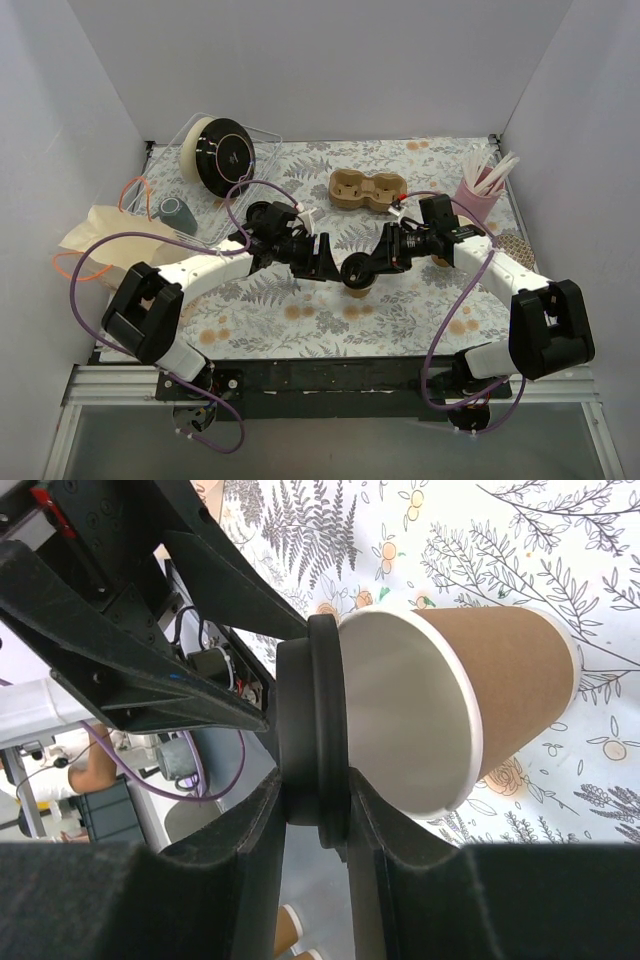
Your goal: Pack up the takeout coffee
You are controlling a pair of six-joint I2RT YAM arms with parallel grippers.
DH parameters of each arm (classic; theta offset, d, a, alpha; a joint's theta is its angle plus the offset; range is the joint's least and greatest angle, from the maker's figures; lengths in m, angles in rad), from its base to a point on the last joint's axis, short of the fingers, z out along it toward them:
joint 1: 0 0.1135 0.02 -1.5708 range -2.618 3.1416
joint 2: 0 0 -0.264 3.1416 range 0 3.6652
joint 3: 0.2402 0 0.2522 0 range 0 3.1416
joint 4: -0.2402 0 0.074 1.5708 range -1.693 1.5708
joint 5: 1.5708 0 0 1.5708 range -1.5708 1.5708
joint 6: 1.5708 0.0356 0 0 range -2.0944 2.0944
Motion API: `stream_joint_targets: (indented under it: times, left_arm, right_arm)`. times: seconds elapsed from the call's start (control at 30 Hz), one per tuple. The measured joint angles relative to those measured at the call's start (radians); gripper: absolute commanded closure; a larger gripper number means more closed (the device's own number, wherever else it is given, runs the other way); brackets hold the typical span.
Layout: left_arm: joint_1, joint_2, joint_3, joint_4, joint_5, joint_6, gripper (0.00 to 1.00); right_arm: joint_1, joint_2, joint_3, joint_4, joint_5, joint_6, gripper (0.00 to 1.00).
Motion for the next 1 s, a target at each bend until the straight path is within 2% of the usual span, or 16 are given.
stream_joint_targets:
  times: [0.2,0.73,1.0]
  left_arm:
    - [-0.006,0.029,0.000,0.000,0.000,0.003,0.40]
    - [-0.012,0.050,0.005,0.000,0.000,0.010,0.38]
    - [-0.012,0.050,0.008,-0.004,-0.002,0.011,0.35]
  right_arm:
    - [-0.020,0.000,0.000,-0.016,-0.005,-0.017,0.60]
    - [-0.041,0.000,0.001,-0.069,-0.005,-0.050,0.60]
    - [-0.058,-0.027,0.002,-0.163,0.022,-0.094,0.59]
